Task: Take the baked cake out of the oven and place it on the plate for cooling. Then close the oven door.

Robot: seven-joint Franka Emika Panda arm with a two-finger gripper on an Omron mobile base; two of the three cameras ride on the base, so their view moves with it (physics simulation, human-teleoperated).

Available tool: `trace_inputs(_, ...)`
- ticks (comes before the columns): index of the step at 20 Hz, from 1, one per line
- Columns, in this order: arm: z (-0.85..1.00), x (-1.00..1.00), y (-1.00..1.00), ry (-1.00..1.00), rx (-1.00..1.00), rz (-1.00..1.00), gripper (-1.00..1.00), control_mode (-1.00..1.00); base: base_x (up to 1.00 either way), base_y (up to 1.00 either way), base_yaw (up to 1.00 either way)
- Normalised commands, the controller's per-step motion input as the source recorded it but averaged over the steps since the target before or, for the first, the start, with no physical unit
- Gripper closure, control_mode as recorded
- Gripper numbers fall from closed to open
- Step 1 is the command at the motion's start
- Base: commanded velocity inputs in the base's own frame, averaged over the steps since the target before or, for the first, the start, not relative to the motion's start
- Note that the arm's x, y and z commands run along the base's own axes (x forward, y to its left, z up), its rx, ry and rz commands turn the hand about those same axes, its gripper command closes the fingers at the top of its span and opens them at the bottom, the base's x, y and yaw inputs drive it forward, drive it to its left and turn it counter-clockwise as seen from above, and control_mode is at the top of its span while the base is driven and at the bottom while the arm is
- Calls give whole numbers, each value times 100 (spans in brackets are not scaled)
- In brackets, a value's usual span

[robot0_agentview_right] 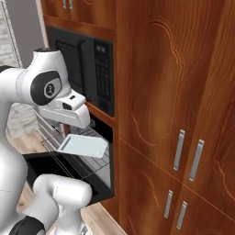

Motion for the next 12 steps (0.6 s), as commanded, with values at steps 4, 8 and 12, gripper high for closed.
trace_inputs(4, 0, 0, 0, 0, 0, 0, -100, 100, 28, 0, 30)
trace_inputs(8, 0, 0, 0, 0, 0, 0, -100, 100, 28, -11, 26)
trace_inputs(12, 0, 0, 0, 0, 0, 0, -100, 100, 36, -25, 19)
